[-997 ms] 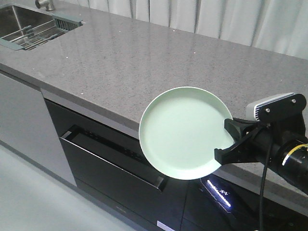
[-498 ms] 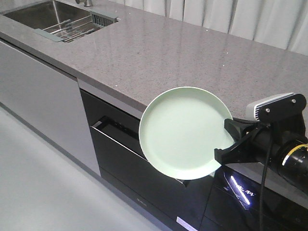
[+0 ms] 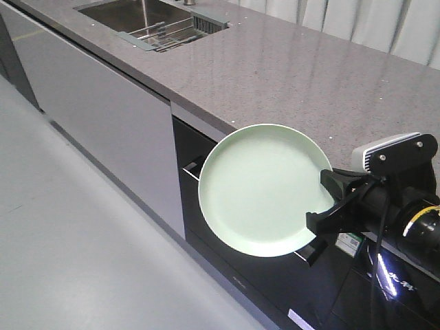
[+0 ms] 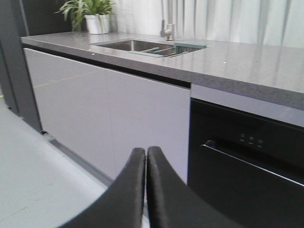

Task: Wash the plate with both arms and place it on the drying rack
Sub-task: 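Hold the plate in the right gripper while the base turns away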

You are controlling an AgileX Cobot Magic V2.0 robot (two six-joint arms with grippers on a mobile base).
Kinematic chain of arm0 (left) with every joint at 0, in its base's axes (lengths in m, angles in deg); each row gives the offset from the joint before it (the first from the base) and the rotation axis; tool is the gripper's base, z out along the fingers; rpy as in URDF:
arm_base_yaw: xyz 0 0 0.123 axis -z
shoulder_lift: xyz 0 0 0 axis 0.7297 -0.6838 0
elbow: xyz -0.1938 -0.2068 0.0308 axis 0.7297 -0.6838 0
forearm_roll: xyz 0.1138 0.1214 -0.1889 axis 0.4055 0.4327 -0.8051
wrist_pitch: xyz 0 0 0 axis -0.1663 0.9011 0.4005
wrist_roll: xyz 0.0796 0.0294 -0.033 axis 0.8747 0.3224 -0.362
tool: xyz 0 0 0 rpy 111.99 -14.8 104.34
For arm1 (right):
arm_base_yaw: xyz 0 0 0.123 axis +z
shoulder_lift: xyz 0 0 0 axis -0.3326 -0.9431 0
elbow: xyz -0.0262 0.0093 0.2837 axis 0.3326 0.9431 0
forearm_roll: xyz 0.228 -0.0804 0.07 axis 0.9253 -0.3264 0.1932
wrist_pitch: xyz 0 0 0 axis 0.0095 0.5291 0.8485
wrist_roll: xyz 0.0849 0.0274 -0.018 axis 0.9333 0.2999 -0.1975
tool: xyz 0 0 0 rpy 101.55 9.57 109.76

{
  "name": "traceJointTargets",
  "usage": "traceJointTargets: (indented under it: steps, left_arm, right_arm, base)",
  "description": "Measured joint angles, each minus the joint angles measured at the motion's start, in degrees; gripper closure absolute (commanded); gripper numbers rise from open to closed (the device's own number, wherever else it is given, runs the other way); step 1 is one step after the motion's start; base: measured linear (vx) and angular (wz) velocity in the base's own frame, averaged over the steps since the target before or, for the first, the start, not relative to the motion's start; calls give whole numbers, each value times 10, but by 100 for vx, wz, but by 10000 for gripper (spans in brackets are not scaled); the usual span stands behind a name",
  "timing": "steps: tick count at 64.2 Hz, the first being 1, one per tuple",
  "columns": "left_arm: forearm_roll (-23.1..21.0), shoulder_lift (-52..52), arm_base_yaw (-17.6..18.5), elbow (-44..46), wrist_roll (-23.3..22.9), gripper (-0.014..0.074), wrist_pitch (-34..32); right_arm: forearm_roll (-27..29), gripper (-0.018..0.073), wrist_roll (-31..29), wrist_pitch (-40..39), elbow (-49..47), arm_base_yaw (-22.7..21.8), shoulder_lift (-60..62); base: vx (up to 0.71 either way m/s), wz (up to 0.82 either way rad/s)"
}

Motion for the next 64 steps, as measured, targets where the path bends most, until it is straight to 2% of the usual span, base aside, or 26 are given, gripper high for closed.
traceJointTargets:
  steps: [64]
  left_arm:
    - [0,0,0,0,0,599,0]
  right_arm:
    - [0,564,0,0,0,0,0]
  base:
    - [-3,28]
